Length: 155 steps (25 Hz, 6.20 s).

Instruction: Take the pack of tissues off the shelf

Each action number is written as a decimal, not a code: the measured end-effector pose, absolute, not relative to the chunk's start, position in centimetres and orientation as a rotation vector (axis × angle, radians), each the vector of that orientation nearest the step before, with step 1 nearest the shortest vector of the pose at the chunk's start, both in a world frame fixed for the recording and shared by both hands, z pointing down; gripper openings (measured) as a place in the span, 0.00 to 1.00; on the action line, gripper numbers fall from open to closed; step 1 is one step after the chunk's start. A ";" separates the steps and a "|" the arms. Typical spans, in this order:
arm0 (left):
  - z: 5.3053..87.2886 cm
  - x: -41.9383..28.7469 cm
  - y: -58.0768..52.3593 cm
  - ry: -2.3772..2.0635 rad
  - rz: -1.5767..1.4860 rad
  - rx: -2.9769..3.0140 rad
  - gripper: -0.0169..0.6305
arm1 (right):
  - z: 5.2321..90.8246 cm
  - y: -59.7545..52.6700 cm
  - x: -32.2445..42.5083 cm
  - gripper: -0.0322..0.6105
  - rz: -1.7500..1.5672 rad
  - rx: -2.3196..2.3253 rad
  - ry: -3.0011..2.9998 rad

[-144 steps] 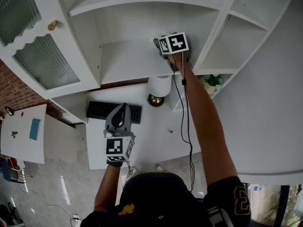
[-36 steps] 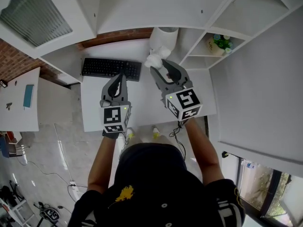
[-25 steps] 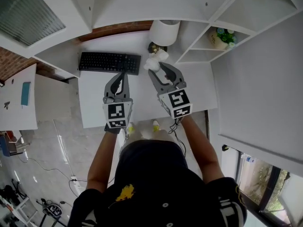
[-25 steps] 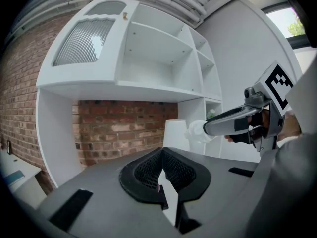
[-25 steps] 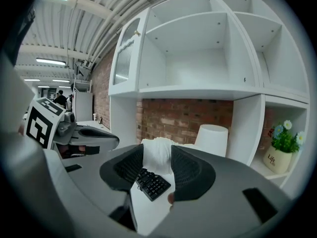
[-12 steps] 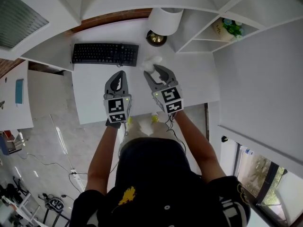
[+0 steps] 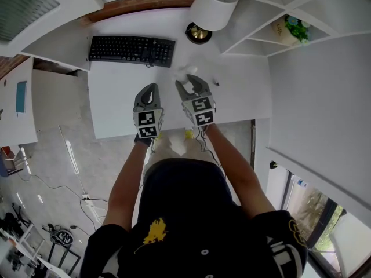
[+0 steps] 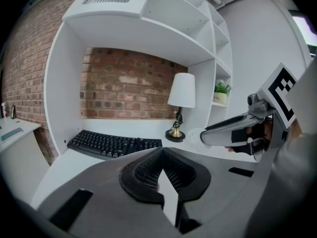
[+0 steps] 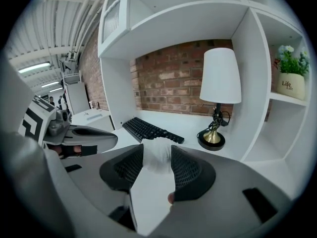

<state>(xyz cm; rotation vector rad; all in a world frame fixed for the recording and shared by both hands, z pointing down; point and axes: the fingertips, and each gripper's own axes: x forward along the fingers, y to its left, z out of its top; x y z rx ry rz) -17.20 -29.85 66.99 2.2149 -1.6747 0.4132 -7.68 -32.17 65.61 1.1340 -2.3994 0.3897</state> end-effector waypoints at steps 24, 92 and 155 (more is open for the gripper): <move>74.1 -16.1 -27.9 -1.543 0.635 2.253 0.05 | 76.7 -29.4 -7.7 0.33 0.499 0.933 -2.139; 43.2 -22.2 -29.4 -2.016 0.189 2.460 0.05 | 40.2 -31.1 3.3 0.05 -0.017 1.452 -2.628; 45.0 -18.4 -25.2 -1.706 0.326 2.599 0.05 | 39.6 -30.2 6.8 0.05 -0.080 1.509 -2.514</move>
